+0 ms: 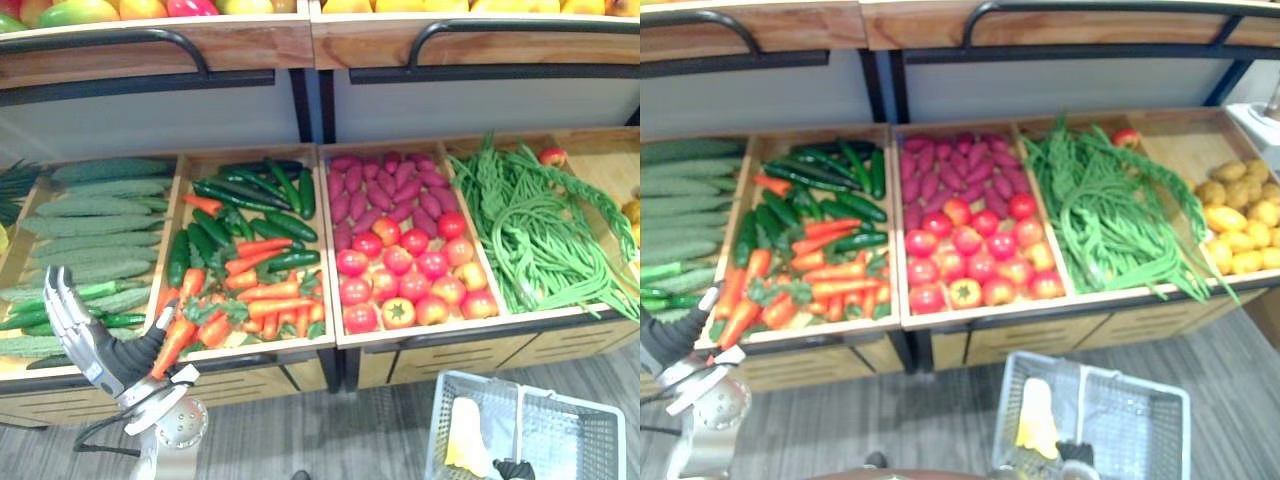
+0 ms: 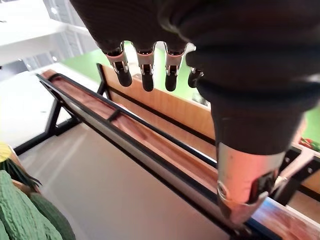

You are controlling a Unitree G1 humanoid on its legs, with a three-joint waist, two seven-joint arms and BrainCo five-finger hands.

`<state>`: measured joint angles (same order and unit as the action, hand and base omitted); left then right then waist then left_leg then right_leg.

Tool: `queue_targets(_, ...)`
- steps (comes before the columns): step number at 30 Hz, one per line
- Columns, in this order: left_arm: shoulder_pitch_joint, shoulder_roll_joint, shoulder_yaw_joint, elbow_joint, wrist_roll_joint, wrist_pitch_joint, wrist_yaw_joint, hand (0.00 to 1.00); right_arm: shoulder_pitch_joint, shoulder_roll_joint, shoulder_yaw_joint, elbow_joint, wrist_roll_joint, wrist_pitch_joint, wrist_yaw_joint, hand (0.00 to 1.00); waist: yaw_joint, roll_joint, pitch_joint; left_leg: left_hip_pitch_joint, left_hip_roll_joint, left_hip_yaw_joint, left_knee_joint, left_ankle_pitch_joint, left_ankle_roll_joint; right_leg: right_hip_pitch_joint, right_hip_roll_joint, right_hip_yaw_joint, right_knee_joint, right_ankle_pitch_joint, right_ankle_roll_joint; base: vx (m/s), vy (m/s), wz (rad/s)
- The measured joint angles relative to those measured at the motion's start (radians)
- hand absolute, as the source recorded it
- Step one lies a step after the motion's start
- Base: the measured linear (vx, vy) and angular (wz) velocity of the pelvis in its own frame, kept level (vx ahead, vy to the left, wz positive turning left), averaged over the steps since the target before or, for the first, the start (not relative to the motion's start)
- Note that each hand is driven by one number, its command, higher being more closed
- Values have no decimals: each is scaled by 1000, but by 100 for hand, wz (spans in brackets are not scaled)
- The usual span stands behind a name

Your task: Pick vegetable in the basket

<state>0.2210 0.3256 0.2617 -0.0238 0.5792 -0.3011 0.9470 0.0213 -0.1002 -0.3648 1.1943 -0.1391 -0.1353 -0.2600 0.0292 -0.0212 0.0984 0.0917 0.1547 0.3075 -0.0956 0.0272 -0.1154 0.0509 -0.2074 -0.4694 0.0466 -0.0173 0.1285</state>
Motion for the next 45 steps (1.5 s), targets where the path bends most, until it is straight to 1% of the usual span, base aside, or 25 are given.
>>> queue_targets(1,1,31,-2,26,13,-3,-41,0,0,-1,0,0,-1,0,1,100,2,0,-4,-2,0,8,0,0,0,-8,1,8,0,2,-1,-11,2,-20)
queue_targets(2,-3,85,-14,87,20,-3,-102,0,-3,-4,0,-2,-2,0,2,100,0,3,-7,-3,0,17,0,0,0,-13,3,18,-7,9,-2,-9,2,-20)
queue_targets(4,-18,124,-32,153,25,-2,-170,0,-1,-9,-1,-1,-3,0,7,100,-1,5,-11,-2,-1,24,0,-1,0,-14,4,26,-15,15,-1,-8,5,-16)
queue_targets(5,-35,135,-34,205,25,1,-219,0,-1,-11,-2,-2,-3,0,10,100,-1,4,-12,-2,-1,32,0,-1,0,-18,4,34,-17,18,1,-13,10,-21)
queue_targets(6,-46,145,-34,251,25,10,-273,0,-3,-11,-3,-3,-9,0,15,100,0,4,-15,-5,-1,40,0,-1,-1,-27,5,43,-19,22,-1,-11,8,-18)
queue_targets(7,-53,152,-40,274,25,18,-297,0,-3,-12,-4,-4,-11,0,20,100,-1,4,-15,-6,-1,41,0,-1,-1,-28,6,44,-23,25,-1,-12,0,-14)
queue_targets(9,-90,176,-64,366,30,42,-384,0,-4,-14,-13,-7,-20,0,29,100,-1,2,-16,-15,-1,49,0,-1,-1,-33,11,51,-45,41,-4,-10,-4,-11)
queue_targets(11,-101,189,-68,404,32,53,-420,0,-8,-14,-13,-11,-23,1,30,100,1,1,-17,-18,-1,67,0,-1,-1,-48,12,68,-46,46,-4,-10,-1,-22)
queue_targets(12,-112,196,-71,420,33,71,-456,0,-10,-14,-13,-15,-35,1,30,100,0,2,-16,-22,-2,73,0,-1,-1,-57,12,76,-46,50,-4,-10,-2,-22)
queue_targets(13,-119,197,-72,421,33,80,-476,0,-10,-14,-13,-16,-39,1,30,100,0,2,-16,-22,-3,74,0,-1,-1,-60,12,79,-46,51,-3,-6,-8,-15)
queue_targets(15,-147,205,-89,434,33,106,-545,0,-10,-14,-13,-22,-41,2,30,100,0,3,-15,-23,-3,76,0,-1,-1,-63,12,83,-46,51,-3,-5,-12,-6)
queue_targets(16,-154,210,-99,437,35,110,-567,0,-11,-14,-13,-25,-44,2,31,100,0,4,-15,-23,-3,77,0,-1,-1,-64,12,83,-46,51,-3,0,0,0)
queue_targets(19,-177,212,-124,461,71,109,-605,0,-9,-15,-13,-44,-58,5,31,100,0,11,-11,-24,-3,84,0,-1,-1,-68,12,89,-46,52,-1,-7,-6,-3)
queue_targets(24,-225,234,-189,477,73,108,-648,0,-23,-29,-11,-62,-59,13,31,100,2,22,1,-46,-5,90,0,-1,-1,-97,11,97,-45,58,-3,-10,-5,-3)
queue_targets(27,-265,252,-229,481,74,108,-653,0,-28,-34,-10,-80,-59,26,31,100,2,29,14,-52,-5,89,0,-1,0,-102,11,96,-45,59,-3,0,0,0)
queue_targets(29,-291,272,-255,481,74,108,-662,0,-37,-42,-4,-82,-59,26,31,100,1,33,27,-53,-5,90,0,-1,0,-104,11,97,-44,59,-3,1,-7,-2)
queue_targets(32,-322,281,-261,481,78,107,-673,0,-53,-47,1,-86,-59,26,31,100,2,36,37,-75,-5,92,1,0,0,-132,11,102,-37,59,-3,-2,-19,-4)
queue_targets(35,-345,312,-299,500,103,101,-681,0,-69,-50,2,-87,-58,28,31,100,1,38,59,-75,-6,94,1,0,0,-137,11,112,-33,59,-3,21,-20,-5)
queue_targets(42,-365,350,-307,514,103,99,-691,0,-92,-74,10,-95,-58,27,31,100,2,46,86,-106,-14,95,2,1,2,-187,1,132,-10,58,-3,1,-7,-2)
queue_targets(45,-384,356,-307,554,103,97,-690,0,-102,-77,13,-100,-58,27,31,100,2,45,104,-114,-17,93,25,1,2,-190,-7,138,-4,58,-3,-9,-4,-1)
